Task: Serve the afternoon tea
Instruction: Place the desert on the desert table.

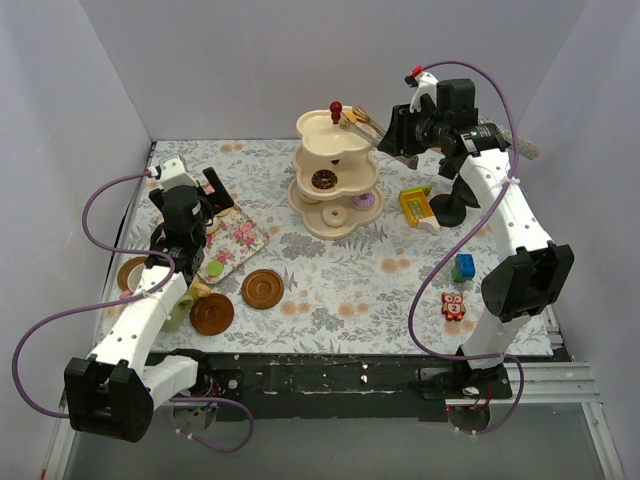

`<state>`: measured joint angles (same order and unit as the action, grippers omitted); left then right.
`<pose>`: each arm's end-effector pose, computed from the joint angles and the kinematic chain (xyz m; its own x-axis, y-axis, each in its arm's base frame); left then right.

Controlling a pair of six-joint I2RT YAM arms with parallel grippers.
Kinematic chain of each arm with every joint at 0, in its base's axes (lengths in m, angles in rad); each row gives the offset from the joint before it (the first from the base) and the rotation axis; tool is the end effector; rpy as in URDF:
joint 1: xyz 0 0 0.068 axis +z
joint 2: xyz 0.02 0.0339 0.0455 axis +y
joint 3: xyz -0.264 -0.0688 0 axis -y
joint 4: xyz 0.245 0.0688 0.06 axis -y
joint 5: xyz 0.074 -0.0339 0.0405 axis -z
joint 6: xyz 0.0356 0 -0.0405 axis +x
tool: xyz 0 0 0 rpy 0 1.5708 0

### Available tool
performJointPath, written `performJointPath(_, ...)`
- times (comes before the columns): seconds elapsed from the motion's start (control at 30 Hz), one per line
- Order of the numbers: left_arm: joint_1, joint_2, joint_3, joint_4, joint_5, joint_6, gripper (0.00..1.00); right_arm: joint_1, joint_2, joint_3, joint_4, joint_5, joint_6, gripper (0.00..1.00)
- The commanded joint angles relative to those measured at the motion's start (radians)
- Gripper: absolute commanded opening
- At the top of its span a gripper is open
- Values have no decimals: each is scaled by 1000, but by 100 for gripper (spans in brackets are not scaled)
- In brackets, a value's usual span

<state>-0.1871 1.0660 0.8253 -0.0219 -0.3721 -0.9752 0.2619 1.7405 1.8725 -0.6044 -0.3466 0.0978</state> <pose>0.2461 -0.0334 0.3166 -0.0010 -0.7847 -0.6199 -0.3075 0.5901 -0.7465 0.3787 0.1140 0.4165 -0.4897 -0.0362 -0.8711 -0.4902 0.8377 0.2408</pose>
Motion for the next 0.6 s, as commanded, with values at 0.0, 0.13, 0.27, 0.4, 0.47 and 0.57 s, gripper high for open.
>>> performJointPath(0.0, 1, -12, -11, 16, 9, 12, 98, -3, -6, 73, 31, 17, -35, 51)
performJointPath(0.13, 2, -14, -9, 16, 9, 12, 98, -3, -6, 85, 23, 26, -47, 52)
performJointPath(0.27, 1, -12, -9, 16, 10, 12, 98, -1, 4, 103, 8, 38, -58, 52)
performJointPath(0.4, 1, -14, -9, 16, 10, 12, 98, -3, -15, 93, 17, 57, -55, 51)
performJointPath(0.47, 2, -14, -9, 16, 10, 12, 98, -1, -33, 85, 25, 86, -53, 47)
performJointPath(0.57, 2, -17, -8, 16, 10, 12, 98, -3, -76, 57, 43, 130, -53, 43)
